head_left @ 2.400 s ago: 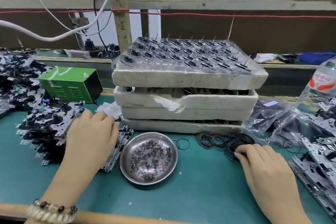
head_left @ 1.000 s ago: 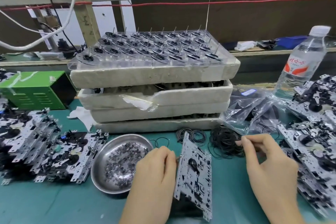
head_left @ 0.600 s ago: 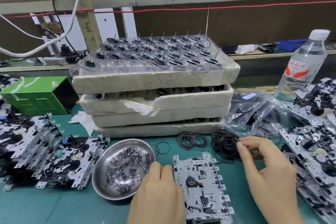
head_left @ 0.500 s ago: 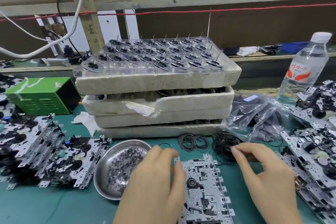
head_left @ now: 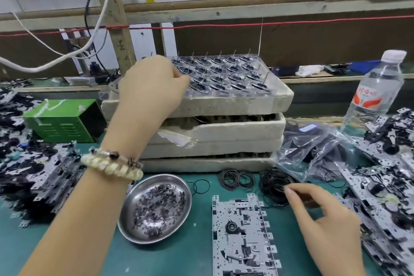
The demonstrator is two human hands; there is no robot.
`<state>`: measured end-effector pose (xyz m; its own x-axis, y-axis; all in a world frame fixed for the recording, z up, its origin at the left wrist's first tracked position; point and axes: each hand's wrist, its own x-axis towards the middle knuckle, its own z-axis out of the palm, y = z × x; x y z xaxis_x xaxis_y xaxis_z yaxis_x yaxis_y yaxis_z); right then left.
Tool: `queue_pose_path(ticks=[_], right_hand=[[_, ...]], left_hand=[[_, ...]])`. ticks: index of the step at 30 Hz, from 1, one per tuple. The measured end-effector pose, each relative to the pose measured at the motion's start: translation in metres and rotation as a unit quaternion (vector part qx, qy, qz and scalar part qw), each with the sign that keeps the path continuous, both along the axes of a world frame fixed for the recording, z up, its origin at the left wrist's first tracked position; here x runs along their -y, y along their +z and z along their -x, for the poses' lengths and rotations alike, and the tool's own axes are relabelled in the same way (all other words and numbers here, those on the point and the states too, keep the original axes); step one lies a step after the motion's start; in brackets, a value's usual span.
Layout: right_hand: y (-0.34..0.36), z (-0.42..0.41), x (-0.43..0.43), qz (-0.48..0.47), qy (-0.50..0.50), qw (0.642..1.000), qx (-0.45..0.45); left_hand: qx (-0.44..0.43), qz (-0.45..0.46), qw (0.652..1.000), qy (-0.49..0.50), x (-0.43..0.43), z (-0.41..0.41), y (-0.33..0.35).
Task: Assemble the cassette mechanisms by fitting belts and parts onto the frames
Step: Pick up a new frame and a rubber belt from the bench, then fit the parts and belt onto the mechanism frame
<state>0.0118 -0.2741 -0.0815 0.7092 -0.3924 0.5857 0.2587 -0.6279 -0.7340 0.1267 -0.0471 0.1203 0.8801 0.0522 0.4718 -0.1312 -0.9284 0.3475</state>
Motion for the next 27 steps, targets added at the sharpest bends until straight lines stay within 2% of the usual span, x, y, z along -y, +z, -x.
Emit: queue_pose_path(ticks=[6, 13, 16, 20, 23, 27], right_hand=[[0.000, 0.000, 0.003, -0.020, -0.006, 0.999, -0.028], [0.004, 0.000, 0.003, 0.007, 0.005, 0.999, -0.037], [0.005, 0.001, 0.003, 0.002, 0.004, 0.999, -0.045], [0.004, 0.003, 0.003, -0.033, 0.000, 0.997, -0.063], [0.009, 0.006, -0.001, -0.088, 0.014, 0.994, -0.055], [0.031, 0.021, -0.012, -0.230, 0.084, 0.970, -0.005]], left_hand=[[-0.010, -0.032, 0.999, 0.028, 0.011, -0.016, -0.003], [-0.070, 0.036, 0.997, -0.022, 0.009, -0.019, 0.006], [-0.052, 0.062, 0.995, -0.054, 0.008, -0.006, 0.010], [0.013, 0.113, 0.990, -0.080, -0.001, 0.026, 0.012], [0.000, 0.198, 0.972, -0.126, -0.006, 0.058, -0.002], [-0.118, 0.350, 0.907, -0.202, -0.007, 0.101, -0.046]])
